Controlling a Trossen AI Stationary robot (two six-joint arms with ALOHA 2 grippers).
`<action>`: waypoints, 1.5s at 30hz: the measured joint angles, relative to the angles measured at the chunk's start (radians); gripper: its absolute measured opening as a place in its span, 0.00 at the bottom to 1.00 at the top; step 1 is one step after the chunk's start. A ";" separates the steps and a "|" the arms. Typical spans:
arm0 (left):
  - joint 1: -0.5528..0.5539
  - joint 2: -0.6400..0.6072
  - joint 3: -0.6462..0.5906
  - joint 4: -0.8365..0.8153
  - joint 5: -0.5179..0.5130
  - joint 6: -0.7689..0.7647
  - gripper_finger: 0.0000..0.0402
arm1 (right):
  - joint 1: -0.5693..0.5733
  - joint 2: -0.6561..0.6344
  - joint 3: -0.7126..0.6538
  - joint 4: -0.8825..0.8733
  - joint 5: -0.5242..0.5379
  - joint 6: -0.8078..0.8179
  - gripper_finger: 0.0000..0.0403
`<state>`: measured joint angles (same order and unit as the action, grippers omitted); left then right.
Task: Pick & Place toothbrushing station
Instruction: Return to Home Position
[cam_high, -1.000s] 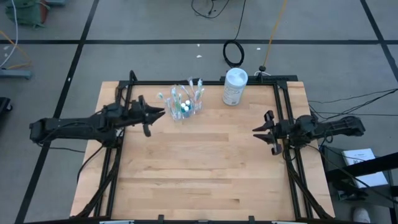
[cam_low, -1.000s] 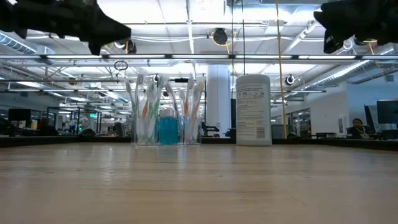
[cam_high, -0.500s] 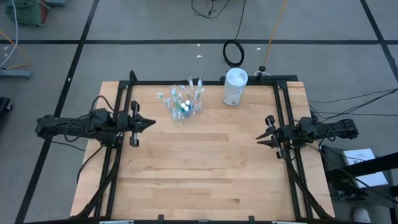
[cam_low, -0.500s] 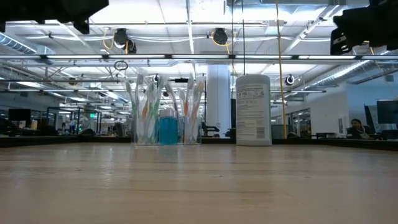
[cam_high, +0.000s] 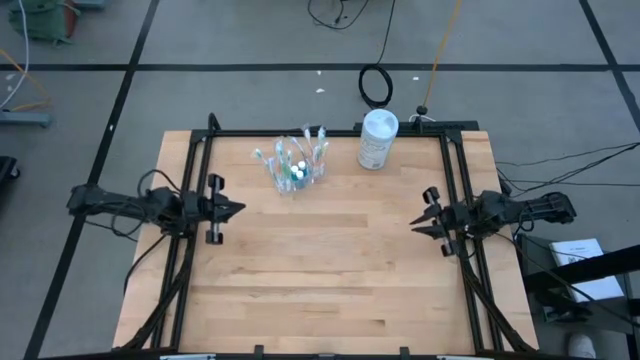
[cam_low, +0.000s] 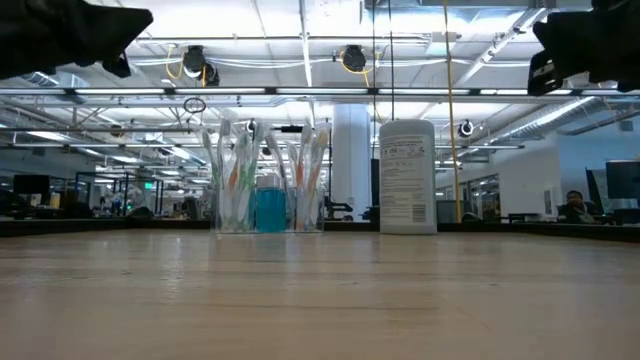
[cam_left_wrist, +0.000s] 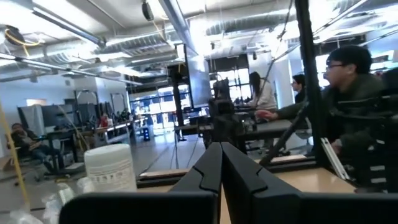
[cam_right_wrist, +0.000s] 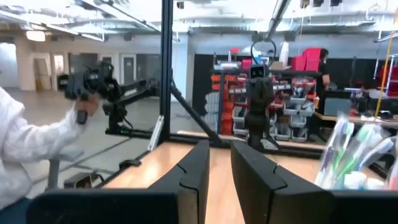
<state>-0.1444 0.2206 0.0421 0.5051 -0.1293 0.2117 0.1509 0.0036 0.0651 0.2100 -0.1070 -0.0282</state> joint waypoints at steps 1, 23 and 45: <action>-0.007 -0.002 -0.015 0.014 0.000 0.007 0.01 | 0.000 -0.002 -0.002 0.008 -0.001 0.009 0.14; -0.070 -0.003 -0.026 -0.213 0.051 -0.099 0.05 | 0.000 0.008 -0.007 -0.148 0.001 0.058 0.14; -0.070 -0.055 0.028 -0.402 0.191 -0.133 0.05 | 0.000 0.008 -0.008 -0.153 0.002 0.061 0.14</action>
<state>-0.2146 0.1661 0.0704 0.1030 0.0617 0.0788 0.1513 0.0113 0.0566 0.0570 -0.1055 0.0330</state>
